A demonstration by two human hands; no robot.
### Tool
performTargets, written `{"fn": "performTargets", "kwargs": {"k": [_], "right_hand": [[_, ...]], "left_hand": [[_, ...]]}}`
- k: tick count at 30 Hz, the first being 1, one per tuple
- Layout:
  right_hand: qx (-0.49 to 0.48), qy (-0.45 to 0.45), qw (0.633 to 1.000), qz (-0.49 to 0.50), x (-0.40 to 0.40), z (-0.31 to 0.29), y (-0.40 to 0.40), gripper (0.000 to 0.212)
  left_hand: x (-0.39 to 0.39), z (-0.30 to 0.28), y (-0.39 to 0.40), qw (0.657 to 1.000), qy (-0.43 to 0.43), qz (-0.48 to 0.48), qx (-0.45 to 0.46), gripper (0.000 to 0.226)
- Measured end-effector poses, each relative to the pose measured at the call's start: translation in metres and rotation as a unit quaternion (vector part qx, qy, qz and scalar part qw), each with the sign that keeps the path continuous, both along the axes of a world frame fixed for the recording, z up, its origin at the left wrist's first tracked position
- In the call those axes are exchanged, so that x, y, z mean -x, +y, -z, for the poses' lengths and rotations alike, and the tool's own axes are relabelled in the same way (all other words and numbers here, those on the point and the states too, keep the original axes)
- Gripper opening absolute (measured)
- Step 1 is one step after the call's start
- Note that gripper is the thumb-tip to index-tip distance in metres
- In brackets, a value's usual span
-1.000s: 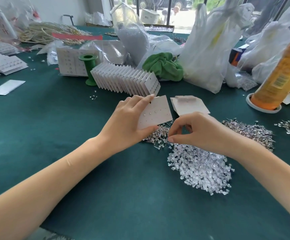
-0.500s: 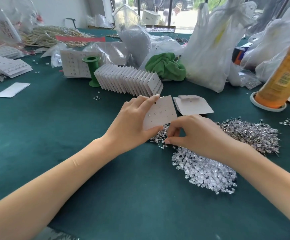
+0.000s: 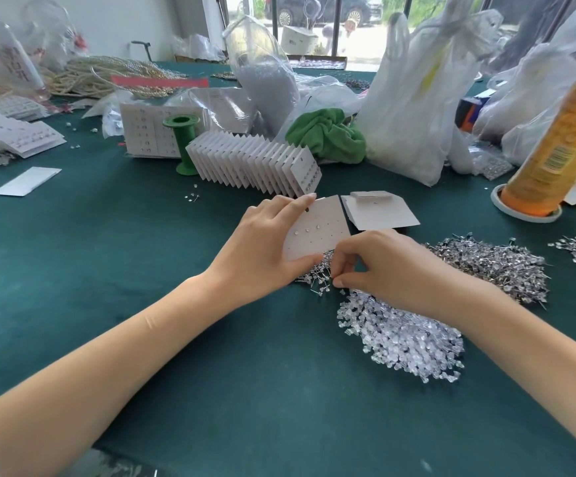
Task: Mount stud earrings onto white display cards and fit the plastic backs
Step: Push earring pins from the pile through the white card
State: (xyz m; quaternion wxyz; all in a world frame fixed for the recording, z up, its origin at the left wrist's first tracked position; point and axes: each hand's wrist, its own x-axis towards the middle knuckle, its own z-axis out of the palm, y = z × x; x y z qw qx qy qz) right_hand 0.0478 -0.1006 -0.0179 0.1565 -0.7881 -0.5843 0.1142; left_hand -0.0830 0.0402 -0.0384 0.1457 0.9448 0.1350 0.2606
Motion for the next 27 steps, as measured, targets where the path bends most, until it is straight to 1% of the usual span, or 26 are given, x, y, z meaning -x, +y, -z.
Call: {"fn": "performTargets", "kwargs": {"k": [2,5,7,10,12,15,18,20,27], "right_hand": [[-0.018,0.013,1.000,0.009,-0.001,0.001,0.000,0.009],[-0.029,0.059,0.998,0.016,-0.004,0.001,-0.001,0.012],[-0.034,0.111,0.993,0.008,-0.005,-0.002,-0.003,0.014],[-0.051,0.207,0.977,0.005,-0.007,-0.011,-0.004,0.010],[-0.089,0.236,0.968,0.010,-0.011,-0.018,-0.006,0.011],[-0.160,0.239,0.957,0.028,-0.018,-0.028,-0.008,0.012],[-0.216,0.269,0.938,0.032,-0.021,-0.029,-0.010,0.013],[-0.223,0.272,0.936,0.030,-0.019,-0.024,-0.010,0.011],[-0.237,0.202,0.950,-0.004,-0.020,-0.018,-0.008,0.014]], "left_hand": [[0.000,-0.001,-0.001,1.000,0.000,0.001,-0.002,0.077],[0.000,-0.001,0.000,1.000,-0.002,0.002,-0.003,0.077],[0.000,-0.001,-0.001,1.000,-0.002,0.004,-0.004,0.077],[0.001,-0.001,-0.002,1.000,0.001,0.007,-0.006,0.077],[0.001,-0.001,-0.003,1.000,0.004,0.020,0.005,0.076],[0.002,-0.002,-0.010,0.997,0.009,0.059,0.053,0.074],[0.003,-0.002,-0.017,0.992,0.014,0.092,0.083,0.072],[0.004,-0.002,-0.019,0.990,0.014,0.108,0.086,0.070],[0.006,-0.005,-0.019,0.988,-0.009,0.099,0.120,0.064]]}}
